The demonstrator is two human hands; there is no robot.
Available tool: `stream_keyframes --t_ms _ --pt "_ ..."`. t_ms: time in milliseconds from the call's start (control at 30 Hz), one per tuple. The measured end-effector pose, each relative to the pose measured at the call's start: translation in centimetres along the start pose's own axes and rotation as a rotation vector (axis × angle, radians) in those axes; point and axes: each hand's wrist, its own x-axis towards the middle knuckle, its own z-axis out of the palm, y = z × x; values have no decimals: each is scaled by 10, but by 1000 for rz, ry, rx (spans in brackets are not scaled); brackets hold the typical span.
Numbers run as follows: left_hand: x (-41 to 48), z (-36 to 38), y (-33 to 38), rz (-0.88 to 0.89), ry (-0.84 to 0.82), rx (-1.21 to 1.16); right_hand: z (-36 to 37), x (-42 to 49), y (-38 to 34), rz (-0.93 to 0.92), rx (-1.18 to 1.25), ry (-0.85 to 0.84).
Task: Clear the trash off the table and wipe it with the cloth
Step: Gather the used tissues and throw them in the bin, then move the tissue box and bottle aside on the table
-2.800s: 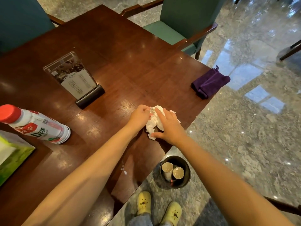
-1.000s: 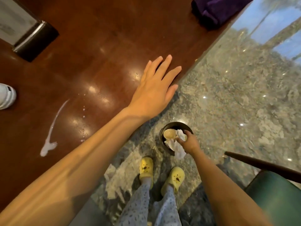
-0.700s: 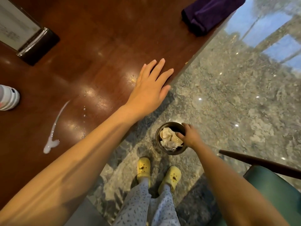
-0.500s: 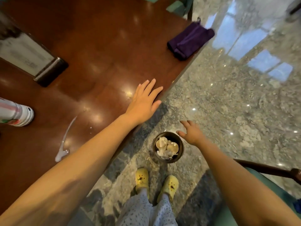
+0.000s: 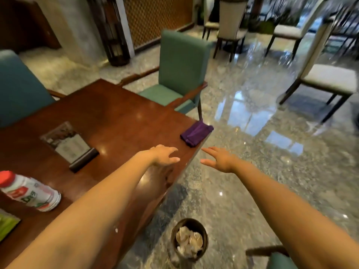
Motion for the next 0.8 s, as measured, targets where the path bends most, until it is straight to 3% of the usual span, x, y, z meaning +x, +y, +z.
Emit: stream_keyframes --t_ms 133,433,633,800 --pt "-18 -44 1 4 4 13 -55 -10 -22 -72 22 11" --pt "-52 -127 6 -2 393 122 -147 -30 -61 -98 -143 270" --pt "-74 -131 -5 -79 681 139 -161 -29 -82 -162 -300 462" --pt "-97 -103 -34 -178 699 129 -150 -13 -109 -257 -351 479"
